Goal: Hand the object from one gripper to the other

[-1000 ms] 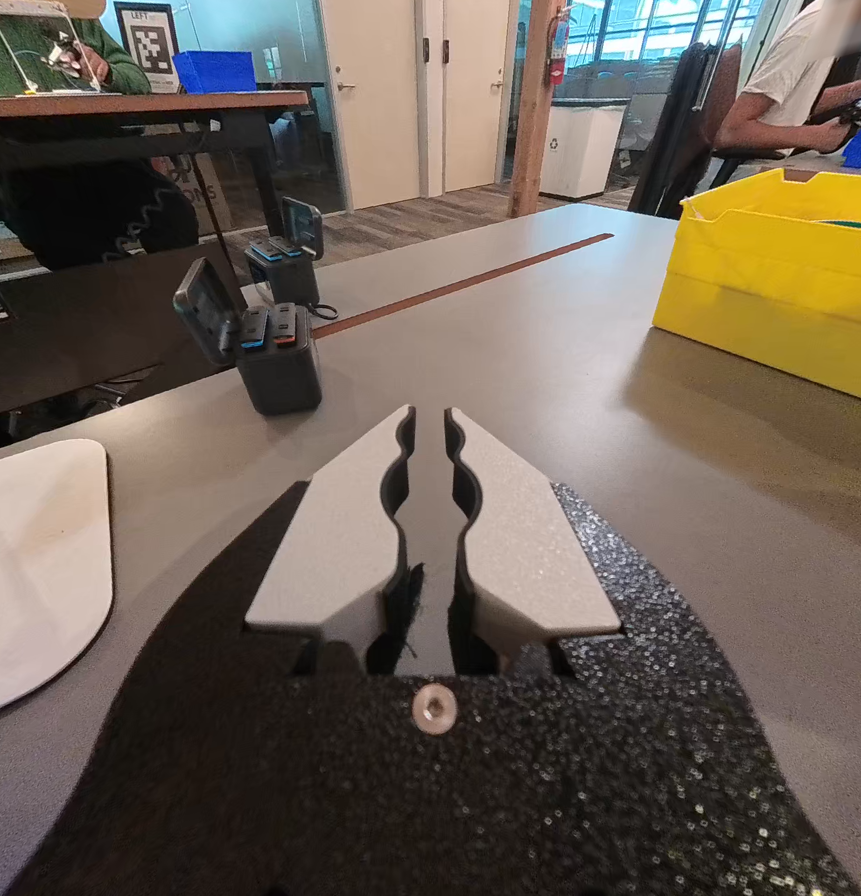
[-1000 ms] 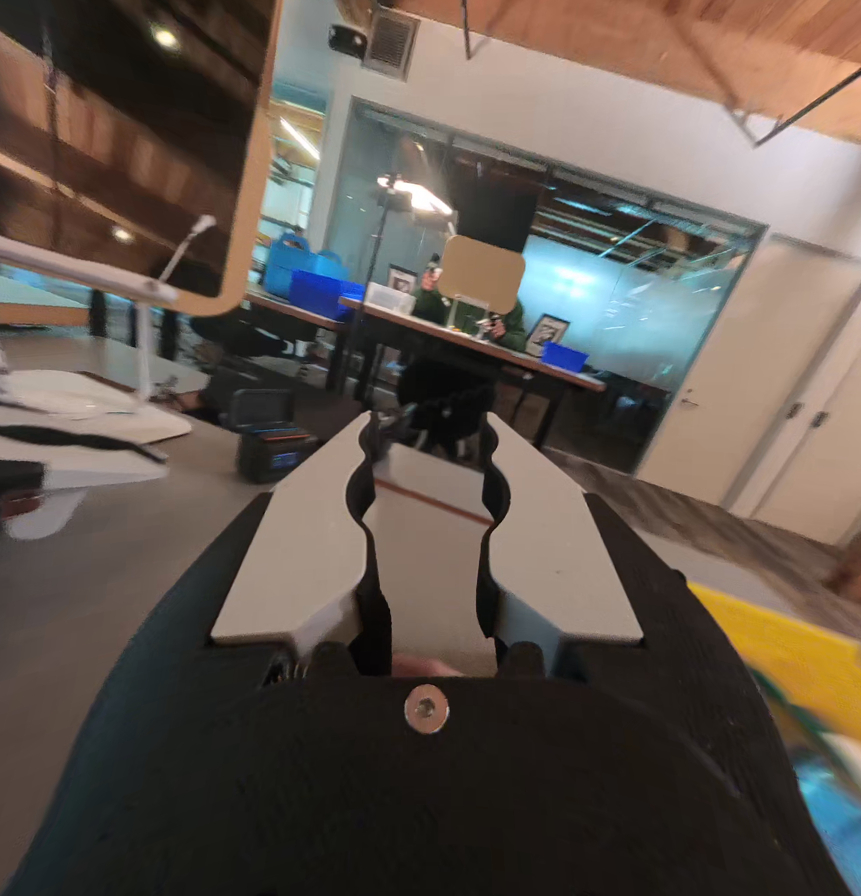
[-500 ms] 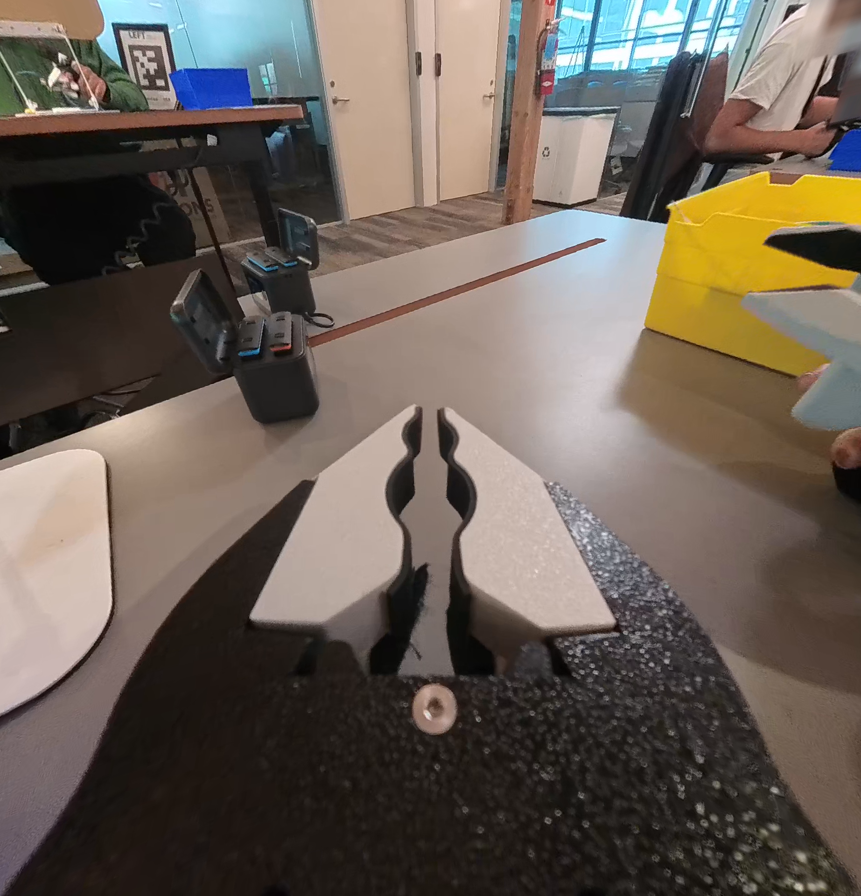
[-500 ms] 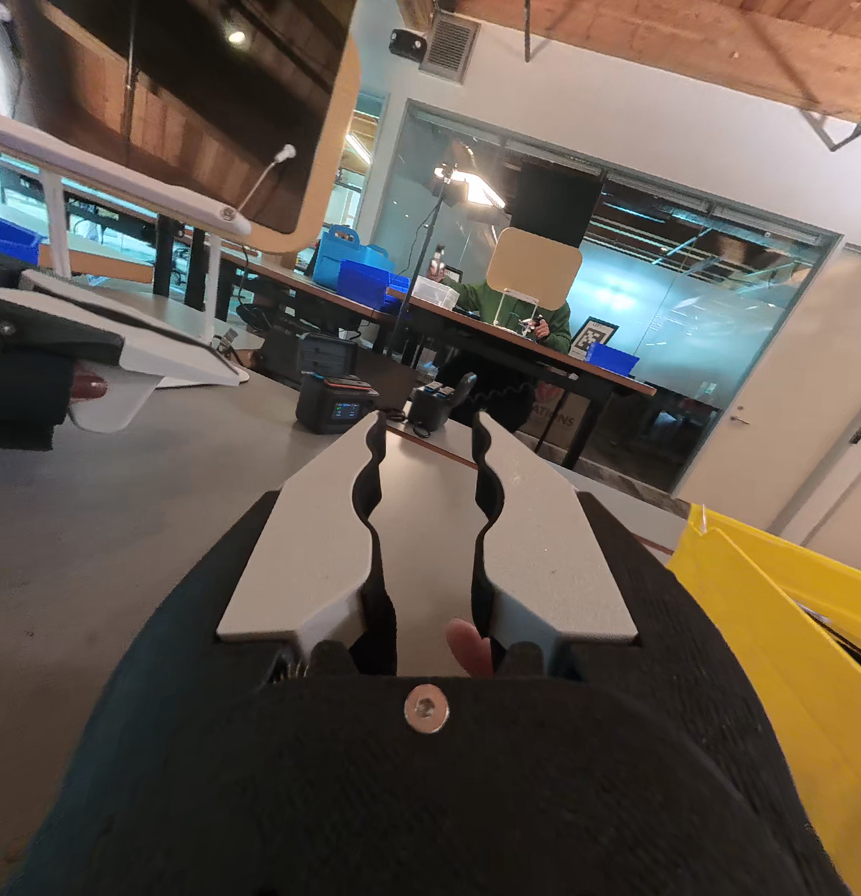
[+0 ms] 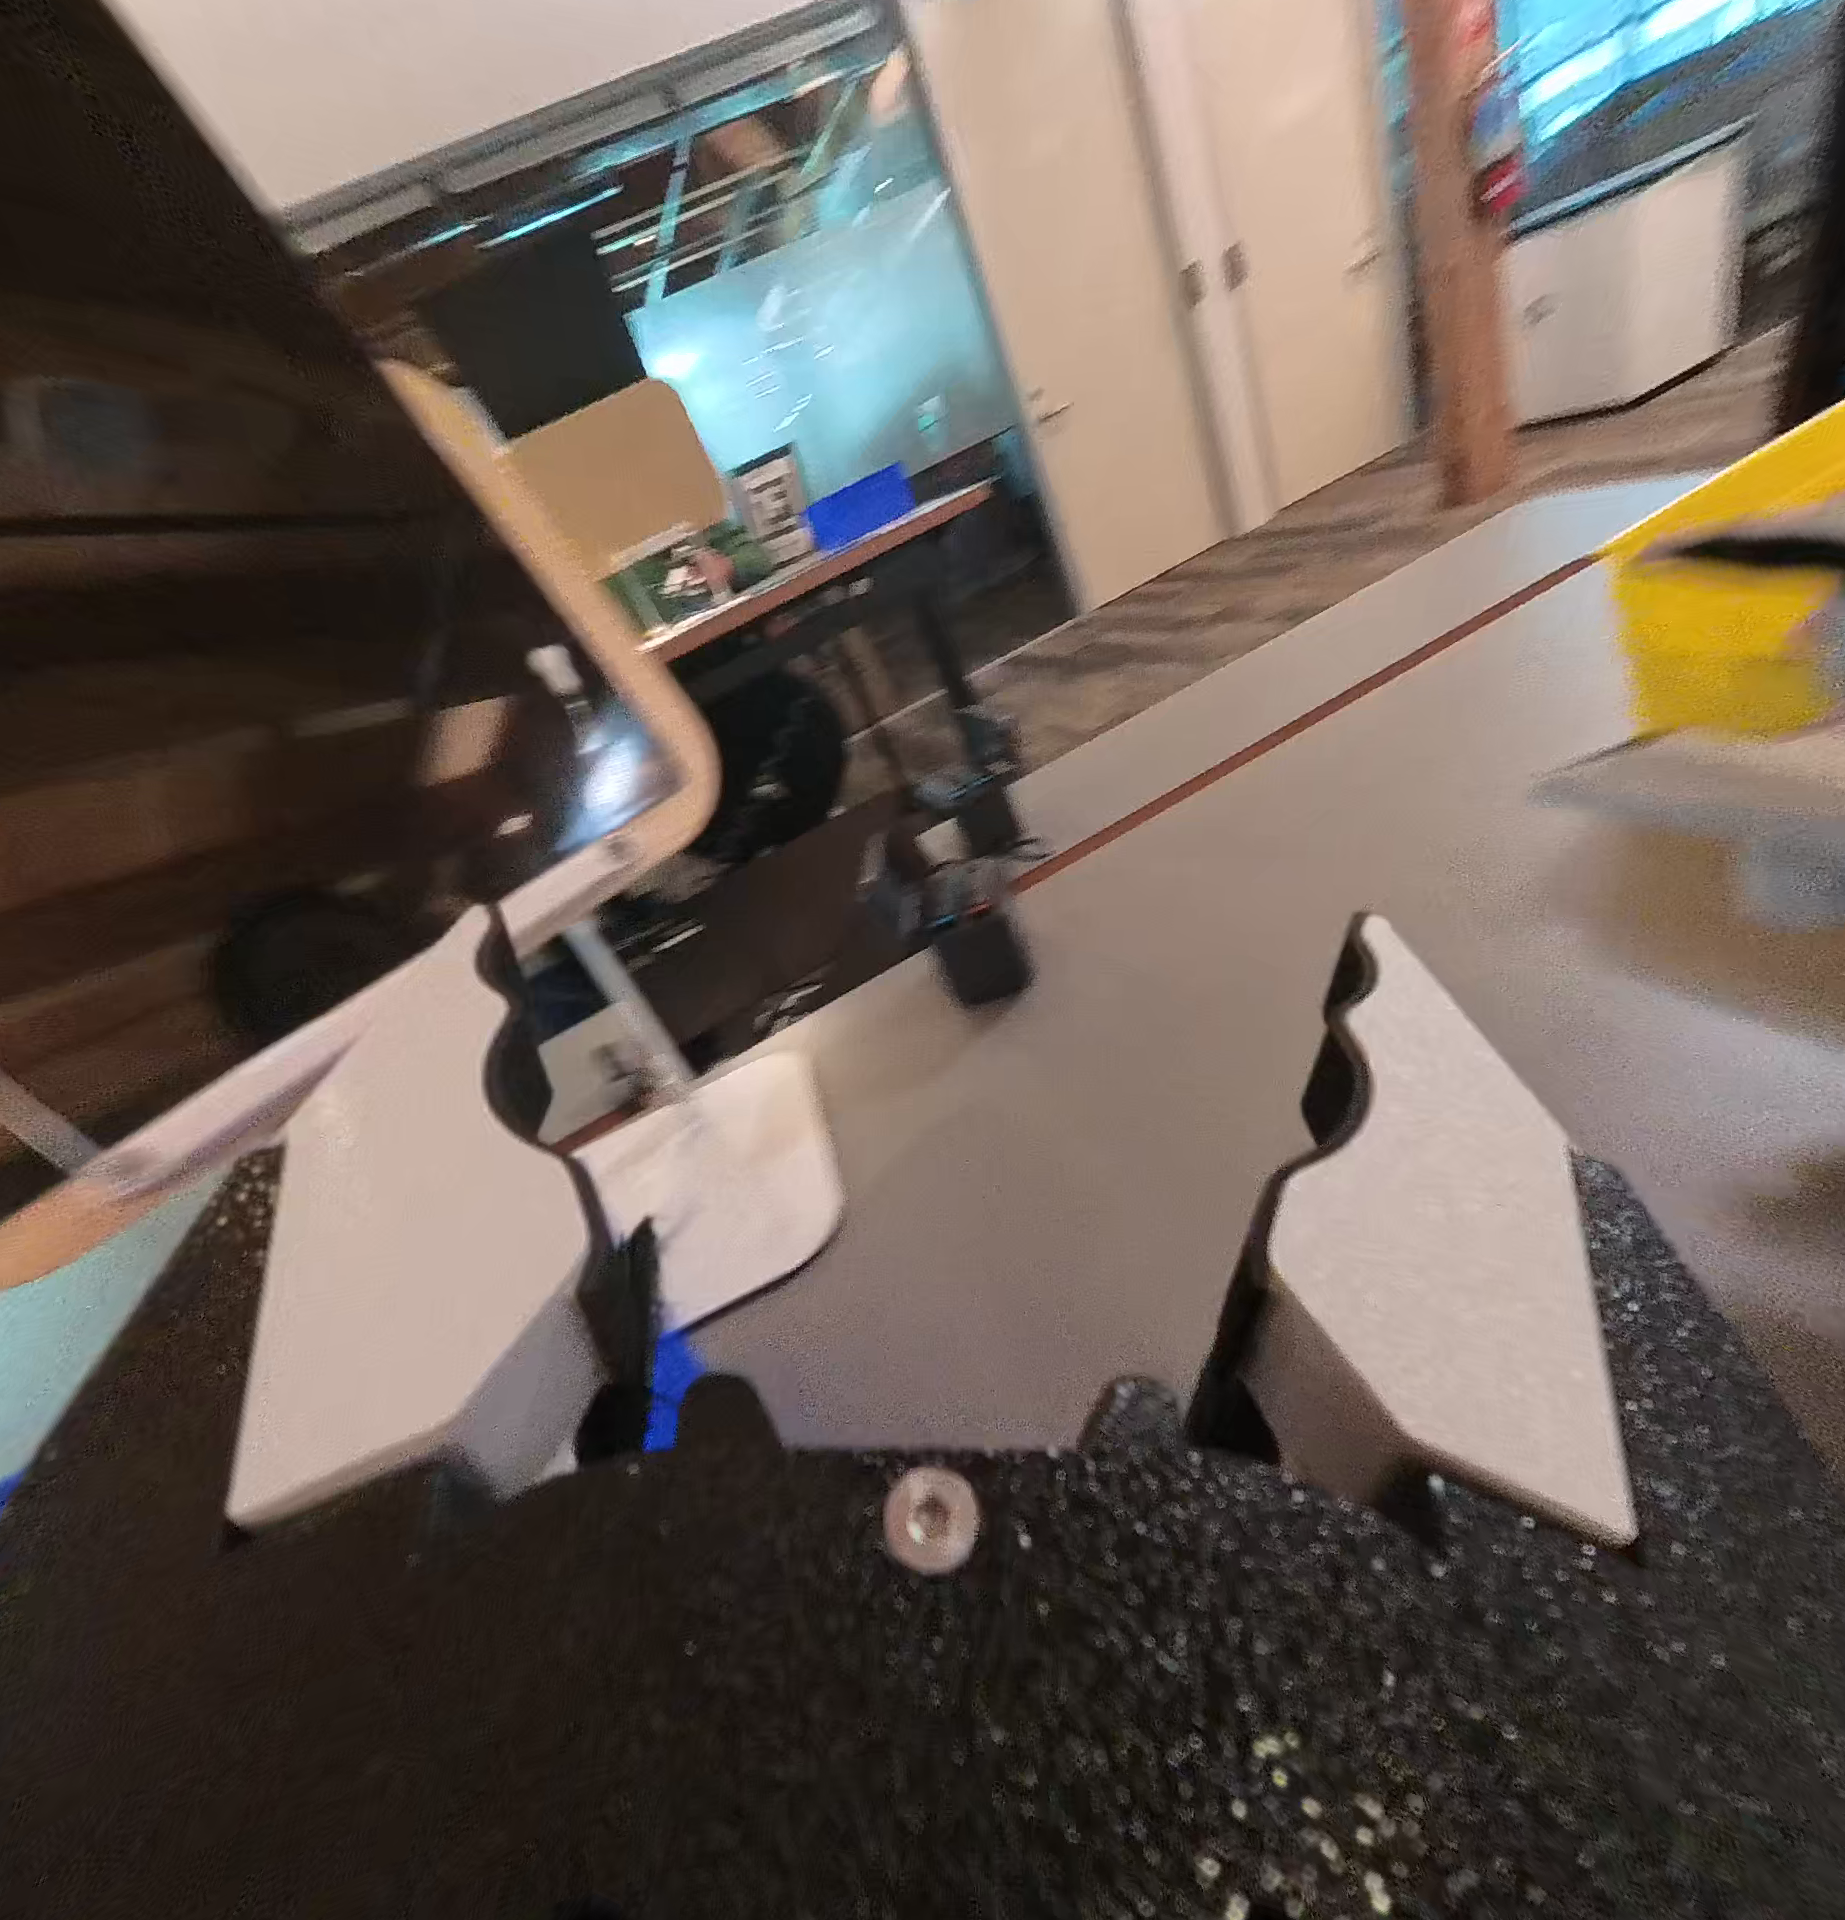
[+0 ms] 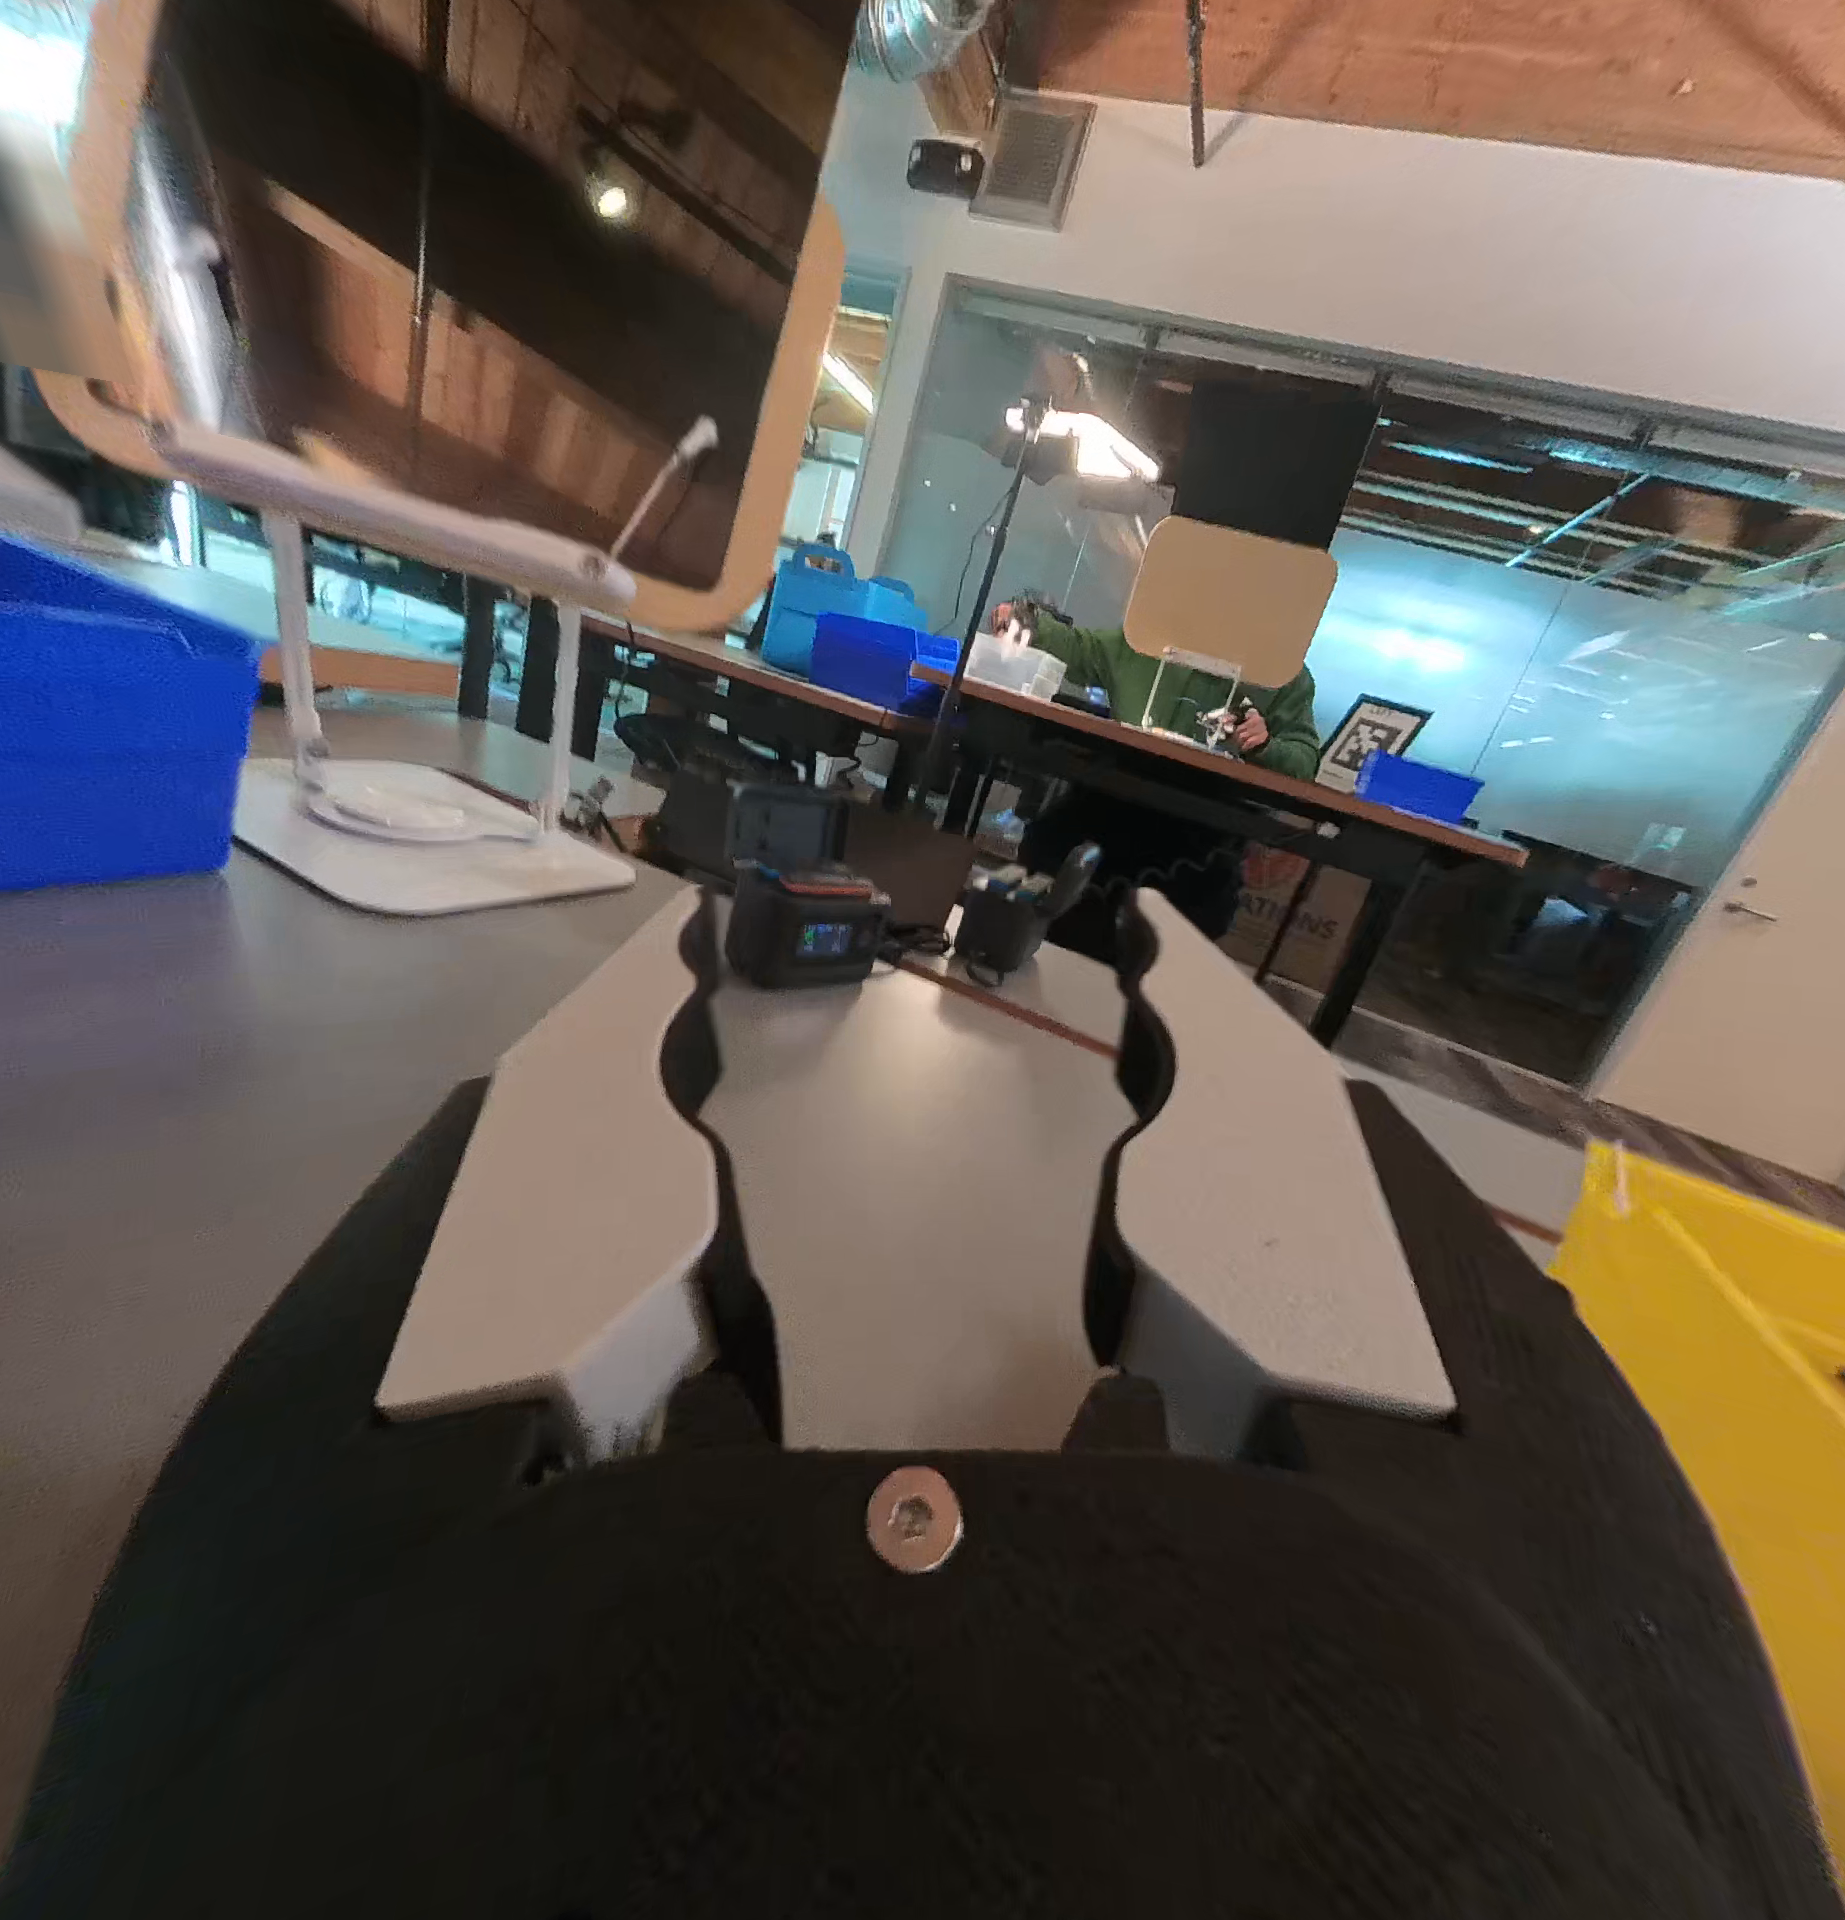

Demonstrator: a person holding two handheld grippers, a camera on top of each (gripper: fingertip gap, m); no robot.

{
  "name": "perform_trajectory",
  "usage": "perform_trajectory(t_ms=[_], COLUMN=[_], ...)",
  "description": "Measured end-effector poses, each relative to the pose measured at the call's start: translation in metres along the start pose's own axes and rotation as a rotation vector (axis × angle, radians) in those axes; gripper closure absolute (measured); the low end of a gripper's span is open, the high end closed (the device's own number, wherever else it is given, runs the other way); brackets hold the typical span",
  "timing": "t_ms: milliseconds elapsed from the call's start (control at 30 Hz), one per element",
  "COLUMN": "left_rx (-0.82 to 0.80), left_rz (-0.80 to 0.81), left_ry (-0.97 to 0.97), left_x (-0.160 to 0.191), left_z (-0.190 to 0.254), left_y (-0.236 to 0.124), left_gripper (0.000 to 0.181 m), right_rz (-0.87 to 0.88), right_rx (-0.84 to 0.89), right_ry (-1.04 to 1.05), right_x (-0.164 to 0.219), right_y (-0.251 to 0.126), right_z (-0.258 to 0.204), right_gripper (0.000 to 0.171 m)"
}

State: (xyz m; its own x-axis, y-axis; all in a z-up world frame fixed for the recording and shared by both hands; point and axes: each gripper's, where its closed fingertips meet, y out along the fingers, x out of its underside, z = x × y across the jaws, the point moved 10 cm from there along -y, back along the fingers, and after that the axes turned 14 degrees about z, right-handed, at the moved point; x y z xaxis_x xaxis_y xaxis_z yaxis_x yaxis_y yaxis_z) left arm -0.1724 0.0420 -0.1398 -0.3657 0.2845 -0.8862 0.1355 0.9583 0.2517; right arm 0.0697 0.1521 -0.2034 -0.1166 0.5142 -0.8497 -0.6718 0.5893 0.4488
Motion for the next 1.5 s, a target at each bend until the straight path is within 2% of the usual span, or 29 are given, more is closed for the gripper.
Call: perform_trajectory(t_ms=[33, 100, 167, 267, 333, 500, 533, 600, 700, 767, 900, 1000, 1100, 1233, 1500], left_rx=[-0.041, -0.101, -0.109, -0.113, -0.099, -0.032, -0.023, -0.049, -0.089, -0.137, -0.143, -0.113, -0.008, 0.247, 0.773], left_rz=[-0.031, -0.107, -0.140, -0.202, -0.264, -0.572, -0.657, -0.830, -0.900, -0.914, -1.017, -1.085, -1.092, -1.021, -0.825], left_ry=[0.039, 0.069, -0.015, -0.101, -0.101, 0.019, 0.013, -0.137, -0.359, -0.354, -0.194, -0.055, -0.007, -0.124, 0.024], left_x=[0.000, 0.002, 0.005, 0.012, 0.012, 0.022, 0.028, 0.044, 0.063, 0.072, 0.084, 0.084, 0.079, 0.065, 0.035], left_z=[-0.011, -0.032, -0.046, -0.060, -0.065, -0.070, -0.071, -0.075, -0.082, -0.086, -0.084, -0.083, -0.081, -0.075, -0.047], left_y=[-0.009, -0.026, -0.039, -0.054, -0.059, -0.076, -0.080, -0.086, -0.092, -0.096, -0.101, -0.104, -0.116, -0.145, -0.205], left_gripper=[0.032, 0.029, 0.023, 0.023, 0.024, 0.045, 0.050, 0.052, 0.080, 0.120, 0.144, 0.152, 0.158, 0.170, 0.174], right_rz=[0.022, 0.080, 0.106, 0.028, -0.089, -0.559, -0.642, -0.767, -0.867, -0.934, -1.056, -1.102, -1.074, -1.002, -0.900], right_rx=[0.011, 0.041, 0.085, 0.188, 0.252, 0.380, 0.395, 0.425, 0.434, 0.421, 0.344, 0.319, 0.298, 0.217, 0.107], right_ry=[0.001, -0.013, -0.090, -0.260, -0.286, -0.253, -0.216, -0.129, 0.003, 0.082, 0.110, 0.099, 0.074, 0.135, 0.198], right_x=[-0.013, -0.046, -0.080, -0.117, -0.127, -0.103, -0.095, -0.081, -0.066, -0.056, -0.036, -0.024, -0.021, -0.024, -0.017], right_y=[0.001, 0.000, -0.004, -0.018, -0.034, -0.096, -0.109, -0.133, -0.159, -0.169, -0.176, -0.177, -0.178, -0.184, -0.181], right_z=[0.003, 0.012, 0.029, 0.076, 0.115, 0.217, 0.232, 0.254, 0.273, 0.279, 0.282, 0.282, 0.283, 0.280, 0.284], right_gripper=[0.082, 0.076, 0.068, 0.063, 0.064, 0.067, 0.070, 0.076, 0.099, 0.109, 0.127, 0.147, 0.157, 0.165, 0.168])
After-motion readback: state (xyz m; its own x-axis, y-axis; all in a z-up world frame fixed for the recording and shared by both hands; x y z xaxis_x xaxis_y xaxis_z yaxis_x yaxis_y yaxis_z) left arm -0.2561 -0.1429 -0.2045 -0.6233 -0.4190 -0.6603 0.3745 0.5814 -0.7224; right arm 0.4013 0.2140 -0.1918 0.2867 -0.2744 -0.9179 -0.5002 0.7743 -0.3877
